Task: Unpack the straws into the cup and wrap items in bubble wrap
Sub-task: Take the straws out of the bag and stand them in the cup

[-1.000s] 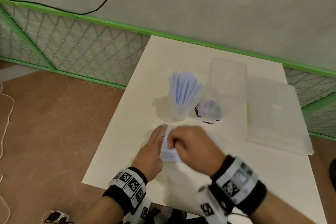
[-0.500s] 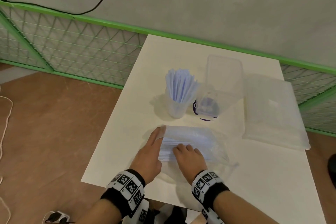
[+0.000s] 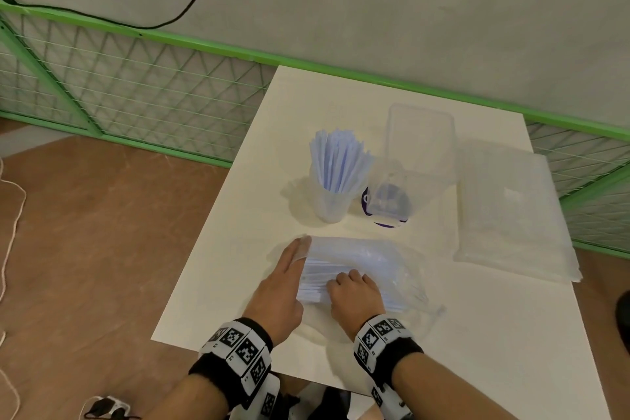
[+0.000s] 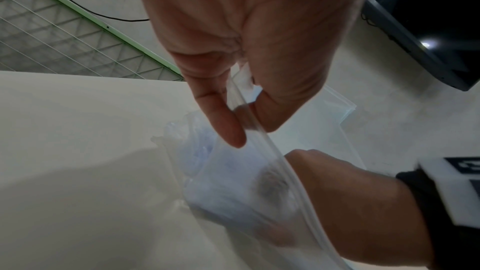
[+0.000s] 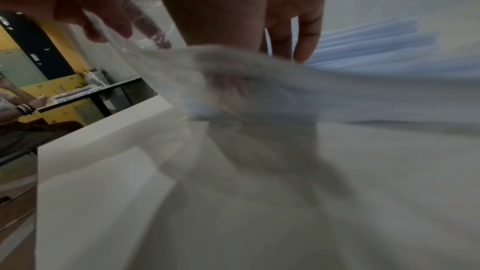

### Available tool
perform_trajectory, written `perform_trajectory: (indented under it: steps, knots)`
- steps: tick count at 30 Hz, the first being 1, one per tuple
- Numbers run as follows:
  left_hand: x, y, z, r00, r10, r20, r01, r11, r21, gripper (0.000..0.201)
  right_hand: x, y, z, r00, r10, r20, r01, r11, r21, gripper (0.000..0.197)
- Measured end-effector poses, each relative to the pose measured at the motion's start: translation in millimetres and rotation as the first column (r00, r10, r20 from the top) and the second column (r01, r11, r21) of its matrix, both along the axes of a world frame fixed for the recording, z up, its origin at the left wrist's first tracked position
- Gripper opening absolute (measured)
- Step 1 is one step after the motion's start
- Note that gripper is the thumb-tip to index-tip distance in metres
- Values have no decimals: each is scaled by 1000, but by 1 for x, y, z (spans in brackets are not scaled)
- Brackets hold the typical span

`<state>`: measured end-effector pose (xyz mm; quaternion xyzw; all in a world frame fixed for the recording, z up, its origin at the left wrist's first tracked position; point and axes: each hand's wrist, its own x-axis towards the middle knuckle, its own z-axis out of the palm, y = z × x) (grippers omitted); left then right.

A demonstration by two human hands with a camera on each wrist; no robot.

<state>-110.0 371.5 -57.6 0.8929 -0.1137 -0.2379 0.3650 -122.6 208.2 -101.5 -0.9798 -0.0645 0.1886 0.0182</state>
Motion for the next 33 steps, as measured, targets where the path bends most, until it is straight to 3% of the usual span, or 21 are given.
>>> perform_trajectory:
  steps: [3,7,11,19,33]
  knots:
    - [0,0,0,1000,-3,4,3,1000,2,103,0,-1,-11,1000,-11,-26,12,1000,11,33]
    - [1,-1,0,1000,0,5,0,1000,-1,102,0,-2,-13,999,4,35,-4,1000,0,38]
    - [1,-1,0,1000,-7,10,7,1000,-17,103,6,1,-2,1000,20,-16,-20,999,-26,24]
    - [2,-2,1,1000,0,15,0,1000,-30,102,9,-4,-11,997,55,-53,-57,997,-49,32]
    - [3,-2,1,1000,2,18,-1,1000,-27,103,15,-2,-9,995,75,-70,-79,996,-49,28]
